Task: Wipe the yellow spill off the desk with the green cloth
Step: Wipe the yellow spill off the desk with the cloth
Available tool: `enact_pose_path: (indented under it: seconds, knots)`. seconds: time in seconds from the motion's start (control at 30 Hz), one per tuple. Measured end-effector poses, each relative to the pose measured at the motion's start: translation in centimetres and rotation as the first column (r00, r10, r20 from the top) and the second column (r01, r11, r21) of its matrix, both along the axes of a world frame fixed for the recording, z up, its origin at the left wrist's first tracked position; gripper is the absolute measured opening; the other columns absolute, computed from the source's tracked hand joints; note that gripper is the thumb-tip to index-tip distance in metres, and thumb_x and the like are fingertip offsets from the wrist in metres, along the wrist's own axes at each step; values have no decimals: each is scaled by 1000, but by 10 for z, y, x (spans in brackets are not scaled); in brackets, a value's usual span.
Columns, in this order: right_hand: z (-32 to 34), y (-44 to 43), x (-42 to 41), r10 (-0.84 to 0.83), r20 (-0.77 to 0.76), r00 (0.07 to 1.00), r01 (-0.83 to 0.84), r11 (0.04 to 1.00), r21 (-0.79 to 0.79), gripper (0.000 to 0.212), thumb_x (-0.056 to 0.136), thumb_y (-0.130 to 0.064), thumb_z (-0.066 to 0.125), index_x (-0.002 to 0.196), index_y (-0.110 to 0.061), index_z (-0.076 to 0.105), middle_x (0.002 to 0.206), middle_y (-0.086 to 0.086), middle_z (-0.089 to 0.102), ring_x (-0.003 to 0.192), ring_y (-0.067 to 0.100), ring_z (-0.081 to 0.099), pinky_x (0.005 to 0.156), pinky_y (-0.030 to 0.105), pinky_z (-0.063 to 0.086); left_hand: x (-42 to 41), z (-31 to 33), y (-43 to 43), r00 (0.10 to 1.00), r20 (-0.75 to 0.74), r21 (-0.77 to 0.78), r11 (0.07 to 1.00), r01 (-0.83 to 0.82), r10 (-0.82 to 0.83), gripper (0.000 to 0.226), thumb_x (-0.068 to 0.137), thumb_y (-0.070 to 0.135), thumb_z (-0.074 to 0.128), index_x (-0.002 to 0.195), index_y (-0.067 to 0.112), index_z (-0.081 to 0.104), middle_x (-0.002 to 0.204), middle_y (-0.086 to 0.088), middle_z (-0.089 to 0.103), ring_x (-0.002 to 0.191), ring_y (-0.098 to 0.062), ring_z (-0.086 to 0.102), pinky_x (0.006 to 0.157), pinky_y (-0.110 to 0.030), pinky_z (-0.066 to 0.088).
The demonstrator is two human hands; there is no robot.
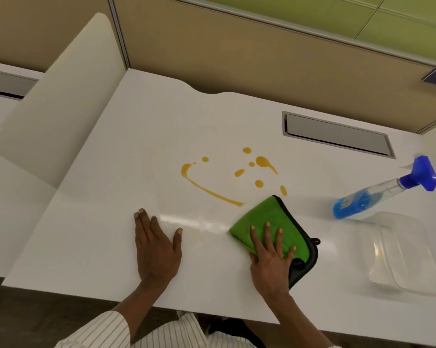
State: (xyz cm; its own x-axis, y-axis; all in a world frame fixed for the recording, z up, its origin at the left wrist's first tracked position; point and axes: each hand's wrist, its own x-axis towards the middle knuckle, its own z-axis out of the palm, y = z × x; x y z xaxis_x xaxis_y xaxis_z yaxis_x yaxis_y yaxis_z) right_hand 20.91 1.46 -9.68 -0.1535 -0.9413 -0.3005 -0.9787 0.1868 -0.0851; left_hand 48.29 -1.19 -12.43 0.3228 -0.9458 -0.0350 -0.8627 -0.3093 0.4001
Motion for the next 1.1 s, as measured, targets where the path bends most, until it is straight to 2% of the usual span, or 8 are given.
enact_pose_path:
  seconds: [0.17, 0.4, 0.53, 0.7, 0.83, 1.0, 1.1]
  knots:
    - [-1, 38, -20, 20, -37, 999, -21, 1000, -7, 72, 106, -37, 49, 164, -46, 9, 177, -3, -3, 163, 34, -9, 122, 76, 11, 1, -2, -1, 1000, -4, -13, 1000, -5, 5, 92, 104, 63, 39, 163, -7, 35, 179, -26, 19, 169, -40, 18, 132, -56, 32]
    - [-1, -59, -41, -136, -62, 989, 136, 991, -15, 68, 109, -40, 41, 166, -40, 4, 178, 5, -1, 163, 40, -5, 121, 77, 11, 2, 4, 0, 1000, -15, -7, 1000, -8, 8, 92, 103, 64, 40, 162, -7, 36, 180, -24, 18, 169, -38, 18, 132, -53, 31]
    - [-3, -82, -39, -63, -26, 998, 63, 998, -10, 67, 109, -41, 43, 166, -41, 8, 178, 2, 0, 163, 39, -6, 122, 77, 9, 2, 5, 1, 1000, -6, -8, 1000, -9, 9, 92, 103, 64, 40, 161, -7, 38, 180, -25, 19, 169, -39, 18, 131, -54, 32]
    - [-2, -30, -40, 74, 37, 997, -72, 996, -54, 71, 105, -33, 52, 164, -45, 14, 177, -5, 0, 164, 33, -6, 126, 70, 7, 0, 3, -1, 1000, 6, -5, 1000, -10, 10, 93, 102, 66, 38, 160, -7, 39, 180, -25, 19, 169, -39, 18, 130, -55, 33]
    - [-1, -10, -62, 55, 51, 997, -52, 997, -50, 72, 105, -30, 52, 163, -48, 14, 177, -8, 1, 164, 28, -7, 127, 68, 10, -1, 3, -3, 1000, 17, -9, 1000, -11, 12, 95, 102, 67, 35, 160, -8, 40, 180, -26, 19, 169, -39, 19, 131, -55, 33]
    - [1, -73, -87, -70, 20, 997, 70, 998, -10, 66, 109, -38, 44, 164, -45, 10, 178, -3, 1, 164, 32, -5, 125, 71, 10, -2, 1, -2, 999, 36, -12, 1000, -10, 10, 95, 101, 67, 35, 159, -8, 40, 179, -26, 20, 169, -40, 20, 130, -56, 33]
    - [1, -111, -90, -70, 45, 997, 70, 998, -5, 61, 110, -46, 38, 164, -45, 12, 178, -1, 2, 164, 35, -6, 124, 74, 7, -4, 0, -2, 999, 37, -17, 1000, -17, 18, 95, 101, 68, 36, 160, -7, 39, 180, -24, 19, 169, -39, 20, 129, -58, 35]
